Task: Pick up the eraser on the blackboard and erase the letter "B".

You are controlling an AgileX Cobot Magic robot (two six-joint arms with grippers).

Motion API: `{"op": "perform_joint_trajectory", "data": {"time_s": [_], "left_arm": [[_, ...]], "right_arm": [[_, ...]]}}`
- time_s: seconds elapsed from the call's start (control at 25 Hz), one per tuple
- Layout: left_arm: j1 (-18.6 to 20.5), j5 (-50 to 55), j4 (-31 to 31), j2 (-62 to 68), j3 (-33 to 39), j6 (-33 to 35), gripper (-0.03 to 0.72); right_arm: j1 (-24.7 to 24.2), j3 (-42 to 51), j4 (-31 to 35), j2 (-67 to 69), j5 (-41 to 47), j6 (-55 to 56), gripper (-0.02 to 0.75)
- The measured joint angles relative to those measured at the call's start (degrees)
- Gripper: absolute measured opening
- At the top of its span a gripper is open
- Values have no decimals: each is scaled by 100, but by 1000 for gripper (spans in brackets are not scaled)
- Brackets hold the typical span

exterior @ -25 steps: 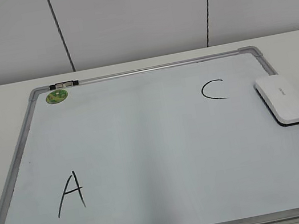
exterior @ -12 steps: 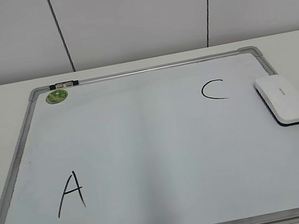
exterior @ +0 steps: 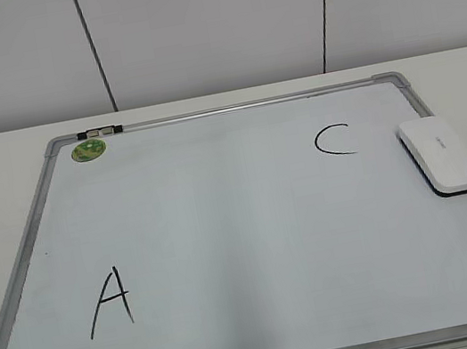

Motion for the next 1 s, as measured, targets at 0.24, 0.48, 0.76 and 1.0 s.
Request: {"op": "perform_joint_trajectory", "data": {"time_s": [0.24, 0.48, 0.76, 1.0], "left_arm": [[0, 0, 0, 0, 0, 0, 415], [0, 0, 0, 0, 0, 0, 415], [223, 0, 0, -391, 0, 0, 387], [635, 0, 0, -1025, 0, 0, 377]], "right_arm": [[0, 0, 0, 0, 0, 0, 592], [0, 0, 0, 0, 0, 11, 592], [-108, 0, 0, -233, -2, 11, 592], [-465, 0, 0, -544, -2, 11, 592]]}}
